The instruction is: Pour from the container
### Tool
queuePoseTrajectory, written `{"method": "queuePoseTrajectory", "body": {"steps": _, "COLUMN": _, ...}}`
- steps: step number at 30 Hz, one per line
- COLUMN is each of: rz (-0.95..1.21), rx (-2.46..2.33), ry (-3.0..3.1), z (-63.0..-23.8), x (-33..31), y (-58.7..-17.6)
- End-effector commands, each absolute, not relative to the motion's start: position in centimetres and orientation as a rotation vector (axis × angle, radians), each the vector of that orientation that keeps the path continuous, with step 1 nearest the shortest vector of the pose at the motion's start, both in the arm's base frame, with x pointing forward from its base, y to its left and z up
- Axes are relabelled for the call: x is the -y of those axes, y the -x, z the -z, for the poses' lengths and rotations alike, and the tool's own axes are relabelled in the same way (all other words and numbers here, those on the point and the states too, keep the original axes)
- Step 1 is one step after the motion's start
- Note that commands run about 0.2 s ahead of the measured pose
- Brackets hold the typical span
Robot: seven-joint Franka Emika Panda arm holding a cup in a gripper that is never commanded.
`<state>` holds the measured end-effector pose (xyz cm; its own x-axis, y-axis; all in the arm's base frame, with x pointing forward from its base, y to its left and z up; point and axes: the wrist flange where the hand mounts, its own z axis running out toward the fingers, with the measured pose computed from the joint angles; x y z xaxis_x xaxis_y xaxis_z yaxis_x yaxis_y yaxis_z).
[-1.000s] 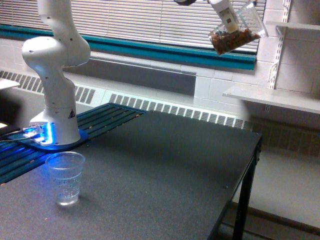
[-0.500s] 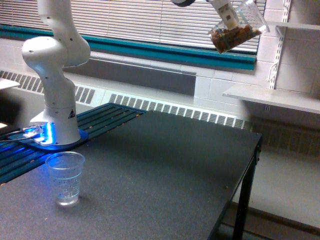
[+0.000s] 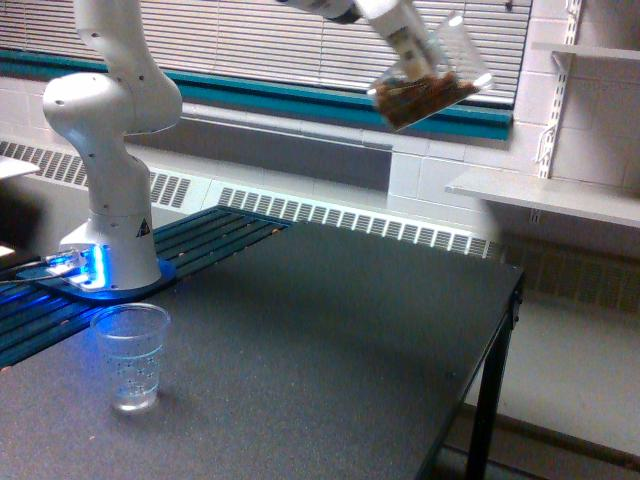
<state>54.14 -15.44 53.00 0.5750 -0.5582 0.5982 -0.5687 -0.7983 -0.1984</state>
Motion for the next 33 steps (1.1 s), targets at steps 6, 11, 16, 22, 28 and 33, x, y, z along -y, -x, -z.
{"method": "queuePoseTrajectory", "body": {"steps": 6, "rz": -1.027, "rx": 0.935, "ry": -2.708, "z": -51.5, "x": 22.0, "y": -48.4}}
{"method": "queuePoseTrajectory", "body": {"steps": 11, "rz": -1.035, "rx": 0.945, "ry": -2.685, "z": -50.4, "x": 23.8, "y": -45.4}}
{"method": "queuePoseTrajectory", "body": {"steps": 16, "rz": -1.015, "rx": 0.970, "ry": -2.680, "z": -49.4, "x": 24.8, "y": -42.3}}
{"method": "queuePoseTrajectory", "body": {"steps": 22, "rz": -0.965, "rx": 0.982, "ry": -2.668, "z": -47.6, "x": 25.7, "y": -38.6}}
{"method": "queuePoseTrajectory", "body": {"steps": 28, "rz": -0.920, "rx": 1.005, "ry": -2.666, "z": -45.6, "x": 26.0, "y": -35.3}}
{"method": "queuePoseTrajectory", "body": {"steps": 33, "rz": -0.860, "rx": 1.019, "ry": -2.672, "z": -43.7, "x": 25.9, "y": -32.7}}
